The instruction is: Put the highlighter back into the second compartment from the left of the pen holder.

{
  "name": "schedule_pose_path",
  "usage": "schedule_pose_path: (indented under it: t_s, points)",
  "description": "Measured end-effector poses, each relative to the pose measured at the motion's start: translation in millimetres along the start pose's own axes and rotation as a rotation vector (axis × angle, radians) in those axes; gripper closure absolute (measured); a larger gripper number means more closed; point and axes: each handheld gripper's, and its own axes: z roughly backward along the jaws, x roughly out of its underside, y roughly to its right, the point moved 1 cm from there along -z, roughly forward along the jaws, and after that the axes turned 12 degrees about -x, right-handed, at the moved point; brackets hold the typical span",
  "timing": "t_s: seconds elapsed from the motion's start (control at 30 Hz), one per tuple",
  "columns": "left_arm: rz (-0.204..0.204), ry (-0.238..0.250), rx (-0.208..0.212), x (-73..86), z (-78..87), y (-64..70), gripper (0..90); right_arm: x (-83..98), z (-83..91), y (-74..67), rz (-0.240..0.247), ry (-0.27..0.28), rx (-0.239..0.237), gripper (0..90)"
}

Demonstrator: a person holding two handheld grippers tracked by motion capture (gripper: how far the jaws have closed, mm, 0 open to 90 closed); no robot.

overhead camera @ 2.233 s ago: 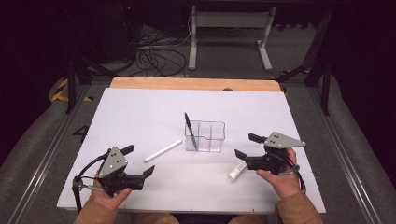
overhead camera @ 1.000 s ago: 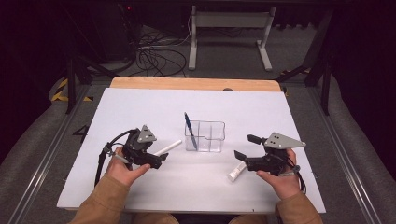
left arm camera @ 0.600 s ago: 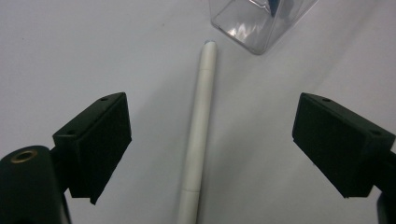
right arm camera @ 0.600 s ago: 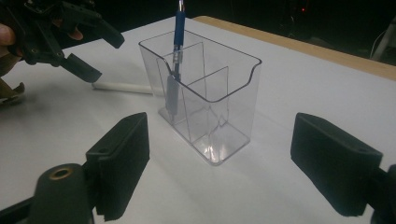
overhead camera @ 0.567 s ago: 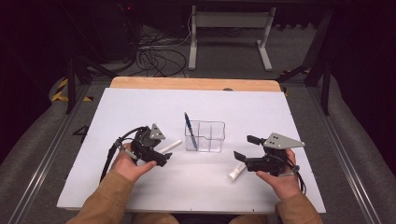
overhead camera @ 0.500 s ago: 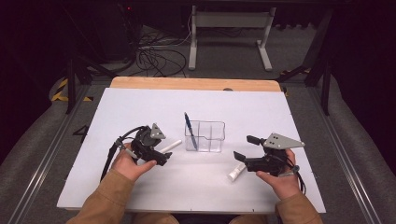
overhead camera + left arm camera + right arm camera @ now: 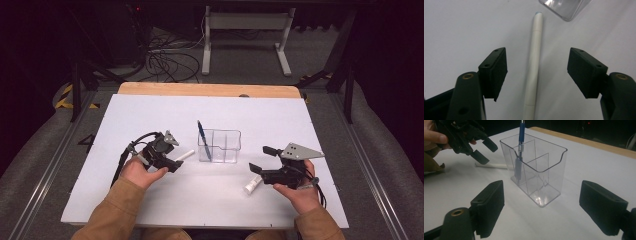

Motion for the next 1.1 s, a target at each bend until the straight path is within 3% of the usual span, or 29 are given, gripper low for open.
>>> schedule_pose_path:
  t_s: [0.2, 0.37, 0.43, 0.67, 0.87, 1.1]
  points:
    - [-0.029, -0.02, -0.002, -1.9, -3.6, -1.9, 39.8, 0.1, 0.3, 0.3, -0.004, 0.001, 0.0, 20.7]
    - [-0.039, -0.039, 0.013, -5.6, -6.3, -4.1, 49.6, 0.0, 0.5, 0.0, -0.004, 0.002, 0.0, 20.7]
    - [-0.06, -0.057, 0.019, -7.1, -9.6, -4.7, 51.3, -0.1, 1.0, -0.1, -0.005, 0.005, 0.001, 20.7]
    - [-0.077, -0.099, 0.045, -8.7, -19.6, -6.3, 53.5, 0.5, 0.7, 0.4, -0.003, 0.0, 0.001, 20.7]
    - [-0.096, -0.131, 0.048, -10.8, -26.4, -4.7, 60.2, 1.1, -0.3, 0.3, -0.007, -0.002, 0.0, 20.7]
    - [-0.136, -0.133, 0.033, -19.9, -28.3, -0.1, 68.0, 1.9, -1.1, 0.3, -0.005, -0.008, -0.002, 20.7]
